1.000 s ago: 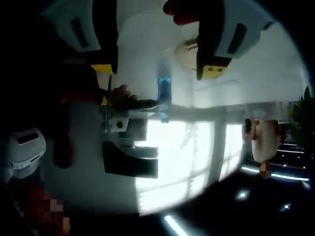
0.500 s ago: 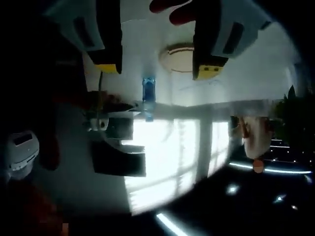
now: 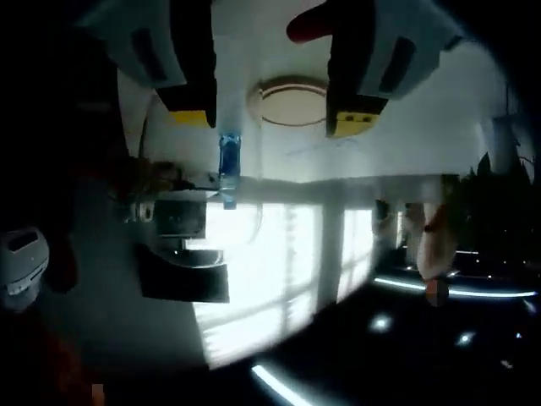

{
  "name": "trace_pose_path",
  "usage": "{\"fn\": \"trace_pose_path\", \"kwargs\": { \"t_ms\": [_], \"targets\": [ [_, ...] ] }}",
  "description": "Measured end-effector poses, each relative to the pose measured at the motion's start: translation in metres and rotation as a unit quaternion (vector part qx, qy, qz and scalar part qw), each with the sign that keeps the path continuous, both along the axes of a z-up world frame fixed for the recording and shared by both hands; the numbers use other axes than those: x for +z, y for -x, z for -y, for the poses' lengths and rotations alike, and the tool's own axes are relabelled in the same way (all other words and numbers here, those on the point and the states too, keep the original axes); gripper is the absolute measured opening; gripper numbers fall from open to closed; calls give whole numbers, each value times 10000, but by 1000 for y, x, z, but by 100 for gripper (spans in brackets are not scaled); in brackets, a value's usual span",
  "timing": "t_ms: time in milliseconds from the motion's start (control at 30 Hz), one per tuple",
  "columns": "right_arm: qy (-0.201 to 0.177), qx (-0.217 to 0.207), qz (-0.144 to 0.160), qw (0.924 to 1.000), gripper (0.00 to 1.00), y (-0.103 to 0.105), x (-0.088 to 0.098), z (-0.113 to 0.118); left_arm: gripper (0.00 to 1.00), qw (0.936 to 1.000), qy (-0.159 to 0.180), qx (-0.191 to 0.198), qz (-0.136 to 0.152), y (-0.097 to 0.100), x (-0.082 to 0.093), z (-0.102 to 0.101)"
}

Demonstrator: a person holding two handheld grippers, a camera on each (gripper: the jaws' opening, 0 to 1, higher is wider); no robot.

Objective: Open the cover put in the Mizone put the cover back on

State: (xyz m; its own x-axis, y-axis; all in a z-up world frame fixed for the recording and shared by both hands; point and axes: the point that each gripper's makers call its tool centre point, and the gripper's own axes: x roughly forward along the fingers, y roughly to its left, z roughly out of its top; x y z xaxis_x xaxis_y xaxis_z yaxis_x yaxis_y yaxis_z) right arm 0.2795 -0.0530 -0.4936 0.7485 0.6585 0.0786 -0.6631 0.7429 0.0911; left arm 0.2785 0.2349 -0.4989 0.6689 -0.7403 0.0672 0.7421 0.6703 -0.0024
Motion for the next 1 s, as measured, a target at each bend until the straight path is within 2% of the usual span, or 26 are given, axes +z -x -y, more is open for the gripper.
{"fn": "trace_pose_path", "kwargs": {
  "t_ms": [233,500,833,1000],
  "targets": [
    [153,-297,-38,9994,43,-4,-8,5,40,9997,-8,241,-43,-12,-7,-11],
    [397,-706,-103,9967,42,-9,-19,14,40,9993,-185,302,-111,-23,-20,-10],
    [519,-1303,-186,9899,34,-16,-24,33,39,9987,-367,321,-149,-38,-31,-4],
    [310,-1625,-271,9859,26,-20,-23,46,32,9982,-340,435,-229,-48,-31,-1]
  ]
}}
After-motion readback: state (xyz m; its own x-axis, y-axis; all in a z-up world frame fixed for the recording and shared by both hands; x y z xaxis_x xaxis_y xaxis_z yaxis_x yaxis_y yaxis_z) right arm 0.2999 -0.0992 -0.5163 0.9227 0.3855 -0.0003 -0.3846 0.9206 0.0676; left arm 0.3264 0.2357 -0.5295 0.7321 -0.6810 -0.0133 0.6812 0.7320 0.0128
